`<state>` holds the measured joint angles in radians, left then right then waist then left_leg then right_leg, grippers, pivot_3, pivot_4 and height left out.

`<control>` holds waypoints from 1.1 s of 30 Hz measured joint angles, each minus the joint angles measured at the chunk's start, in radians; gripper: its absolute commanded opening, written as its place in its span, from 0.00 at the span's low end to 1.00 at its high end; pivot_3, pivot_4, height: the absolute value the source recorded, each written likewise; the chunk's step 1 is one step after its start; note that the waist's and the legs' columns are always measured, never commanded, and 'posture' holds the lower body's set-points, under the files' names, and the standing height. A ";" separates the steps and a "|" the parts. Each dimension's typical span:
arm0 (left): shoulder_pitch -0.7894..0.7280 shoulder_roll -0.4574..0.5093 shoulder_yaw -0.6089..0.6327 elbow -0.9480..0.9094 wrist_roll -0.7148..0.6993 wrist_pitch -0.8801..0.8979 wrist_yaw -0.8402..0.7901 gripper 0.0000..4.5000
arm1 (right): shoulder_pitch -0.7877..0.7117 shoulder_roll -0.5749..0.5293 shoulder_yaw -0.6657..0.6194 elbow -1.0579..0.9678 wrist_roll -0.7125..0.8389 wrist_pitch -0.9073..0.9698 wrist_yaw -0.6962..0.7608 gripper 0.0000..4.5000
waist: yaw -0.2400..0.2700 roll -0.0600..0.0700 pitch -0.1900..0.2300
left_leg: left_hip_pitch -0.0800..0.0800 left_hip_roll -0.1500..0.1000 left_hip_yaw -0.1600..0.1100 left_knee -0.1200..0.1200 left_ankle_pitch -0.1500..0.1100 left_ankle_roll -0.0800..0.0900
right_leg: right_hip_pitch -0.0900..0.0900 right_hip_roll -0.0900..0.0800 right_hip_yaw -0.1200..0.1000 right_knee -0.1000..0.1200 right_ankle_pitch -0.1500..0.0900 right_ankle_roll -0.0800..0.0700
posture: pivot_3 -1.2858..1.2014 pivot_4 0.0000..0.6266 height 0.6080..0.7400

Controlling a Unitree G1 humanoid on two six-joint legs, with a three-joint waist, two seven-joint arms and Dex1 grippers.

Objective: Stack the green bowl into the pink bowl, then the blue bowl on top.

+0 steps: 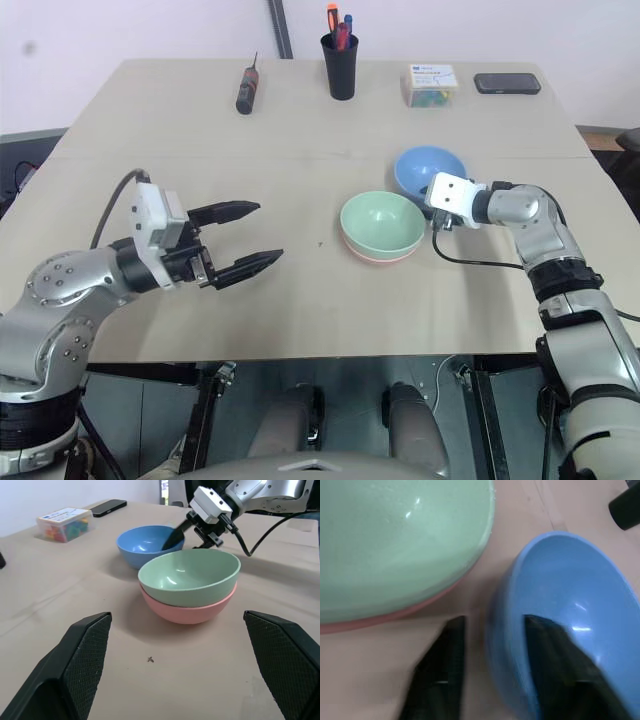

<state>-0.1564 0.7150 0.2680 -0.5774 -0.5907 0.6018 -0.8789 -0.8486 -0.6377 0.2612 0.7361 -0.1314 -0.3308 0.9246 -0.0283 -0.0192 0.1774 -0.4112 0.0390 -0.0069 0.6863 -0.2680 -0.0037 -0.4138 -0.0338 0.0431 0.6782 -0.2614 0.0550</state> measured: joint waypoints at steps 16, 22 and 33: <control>0.000 -0.008 -0.042 0.069 0.018 -0.091 0.021 1.00 | 0.162 -0.186 -0.159 -0.647 0.283 0.395 0.203 0.01 | 0.006 0.002 0.001 | 0.000 0.001 -0.001 -0.001 0.000 0.001 | -0.001 0.000 0.000 0.000 0.000 0.000 | 0.52 0.24 1.00; -0.054 -0.008 -0.082 0.111 0.018 -0.108 -0.011 1.00 | 0.225 -0.092 -0.108 -1.044 0.410 0.749 0.120 0.01 | 0.011 0.001 0.000 | 0.001 0.000 -0.001 0.000 0.000 0.001 | 0.001 0.001 -0.001 0.001 0.000 0.000 | 0.52 0.24 1.00; -0.059 -0.001 -0.083 0.112 0.019 -0.100 0.006 1.00 | 0.355 -0.114 -0.131 -1.101 0.419 0.876 0.045 0.77 | 0.014 0.001 0.000 | -0.001 0.000 -0.001 0.000 0.000 0.001 | -0.001 0.001 -0.001 0.000 0.000 0.000 | 0.52 0.24 1.00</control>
<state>-0.2155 0.7137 0.1852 -0.4653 -0.5714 0.5015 -0.8725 -0.4940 -0.7515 0.1304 -0.3649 0.2874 0.5451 0.9697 -0.0141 -0.0186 0.1776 -0.4126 0.0392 -0.0081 0.6862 -0.2683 -0.0031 -0.4148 -0.0333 0.0418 0.6783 -0.2614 0.0551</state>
